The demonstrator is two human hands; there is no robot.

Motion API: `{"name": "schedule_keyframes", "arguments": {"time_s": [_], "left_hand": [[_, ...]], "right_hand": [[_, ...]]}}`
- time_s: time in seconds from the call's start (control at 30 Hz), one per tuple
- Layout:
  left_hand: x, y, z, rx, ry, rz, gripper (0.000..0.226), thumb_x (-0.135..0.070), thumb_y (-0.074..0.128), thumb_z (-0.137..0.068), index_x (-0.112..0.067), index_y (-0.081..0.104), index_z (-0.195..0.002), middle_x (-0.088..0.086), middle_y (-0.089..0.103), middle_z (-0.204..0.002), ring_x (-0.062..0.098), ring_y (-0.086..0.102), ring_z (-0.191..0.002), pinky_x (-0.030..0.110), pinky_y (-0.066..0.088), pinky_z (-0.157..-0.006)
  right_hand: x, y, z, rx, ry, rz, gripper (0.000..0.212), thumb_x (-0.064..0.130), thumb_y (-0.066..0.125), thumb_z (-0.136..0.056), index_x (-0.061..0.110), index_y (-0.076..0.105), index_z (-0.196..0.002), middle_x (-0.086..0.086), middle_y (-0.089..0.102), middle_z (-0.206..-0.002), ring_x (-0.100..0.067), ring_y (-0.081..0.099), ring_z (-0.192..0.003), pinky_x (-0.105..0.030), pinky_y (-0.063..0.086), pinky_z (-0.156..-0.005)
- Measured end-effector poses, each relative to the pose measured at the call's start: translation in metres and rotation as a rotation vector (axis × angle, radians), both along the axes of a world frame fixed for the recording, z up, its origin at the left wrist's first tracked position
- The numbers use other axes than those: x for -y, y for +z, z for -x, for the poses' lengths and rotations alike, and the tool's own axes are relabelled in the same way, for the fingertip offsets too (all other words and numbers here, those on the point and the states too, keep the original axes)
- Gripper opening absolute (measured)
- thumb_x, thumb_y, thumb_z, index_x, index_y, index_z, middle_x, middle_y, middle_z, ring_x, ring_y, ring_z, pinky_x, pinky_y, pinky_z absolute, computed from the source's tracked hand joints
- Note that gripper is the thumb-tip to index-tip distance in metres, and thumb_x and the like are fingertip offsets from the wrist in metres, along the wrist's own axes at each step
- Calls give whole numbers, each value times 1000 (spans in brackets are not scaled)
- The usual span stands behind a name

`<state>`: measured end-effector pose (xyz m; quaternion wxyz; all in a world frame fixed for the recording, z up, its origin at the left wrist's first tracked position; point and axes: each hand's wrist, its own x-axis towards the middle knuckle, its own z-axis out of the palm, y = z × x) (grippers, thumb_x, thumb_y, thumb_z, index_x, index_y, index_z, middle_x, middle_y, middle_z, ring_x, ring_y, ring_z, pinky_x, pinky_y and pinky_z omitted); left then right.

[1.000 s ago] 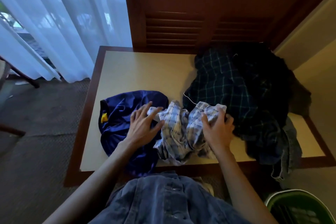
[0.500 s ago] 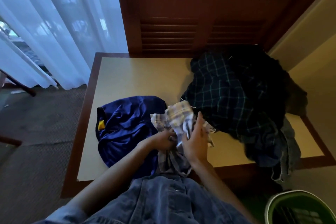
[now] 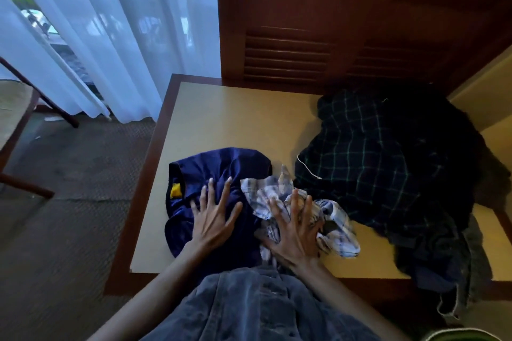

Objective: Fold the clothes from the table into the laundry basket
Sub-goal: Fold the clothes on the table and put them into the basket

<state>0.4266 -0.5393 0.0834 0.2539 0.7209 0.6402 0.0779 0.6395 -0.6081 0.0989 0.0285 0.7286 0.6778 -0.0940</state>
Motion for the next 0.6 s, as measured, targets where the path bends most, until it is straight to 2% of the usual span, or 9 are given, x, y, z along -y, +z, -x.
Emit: {"name": "schedule_keyframes", "arguments": {"time_s": [0.07,0.1,0.17,0.23,0.33,0.43,0.53,0.6], "left_hand": [[8,-7,-6,-64,-82,-35,68,-71,22,-95,-54,-13,-150,4,-13,-167,27,-7,-153,62,5,-116],[9,-9,-9,-109,-119,-64,66,-71,21,-95,-54,-9,-151,5,-8,-167,28,-2,-153,62,8,-116],[7,-12,-12,-204,-171,-104,61,-68,22,-96,-52,7,-153,9,16,-165,34,20,-148,64,23,-110],[1,-14,-12,-263,-199,-108,59,-62,29,-96,-45,29,-152,12,40,-153,38,44,-130,61,40,-95],[-9,-19,-9,-277,-251,-202,52,-47,41,-95,-31,46,-144,16,55,-132,40,57,-99,50,50,-74],[-24,-13,-12,-243,-225,-209,47,-39,56,-95,-26,42,-138,11,55,-118,34,61,-89,46,53,-64],[-32,12,-17,-116,-67,-146,38,-49,47,-99,-31,46,-132,2,55,-113,29,64,-87,42,54,-61],[-34,32,-18,2,20,-137,39,-52,44,-99,-32,47,-133,2,58,-112,31,65,-86,43,54,-63]], "right_hand": [[-3,-8,0,92,12,-24,87,85,31,-85,38,16,-157,-20,3,-166,-54,10,-147,-77,31,-95],[-4,-11,0,140,21,-23,85,81,37,-86,36,21,-156,-22,9,-165,-55,20,-144,-73,35,-94],[-8,-16,-5,217,46,-40,79,77,43,-87,33,32,-152,-24,24,-161,-53,38,-136,-67,37,-95],[-12,-22,-11,281,81,-60,68,69,45,-91,30,42,-147,-24,39,-154,-51,49,-126,-62,43,-91],[-29,-26,-14,290,81,-48,59,58,64,-86,28,51,-135,-24,52,-141,-49,55,-118,-56,50,-83],[-55,-17,-18,152,-7,-5,59,63,57,-84,26,55,-130,-21,54,-134,-46,55,-116,-54,54,-79],[-69,10,-24,-111,-183,-91,58,67,36,-93,28,56,-130,-9,50,-135,-36,49,-120,-48,52,-82],[-70,30,-32,-264,-298,-104,50,65,38,-95,29,56,-126,-3,51,-129,-31,50,-117,-43,47,-83]]}}
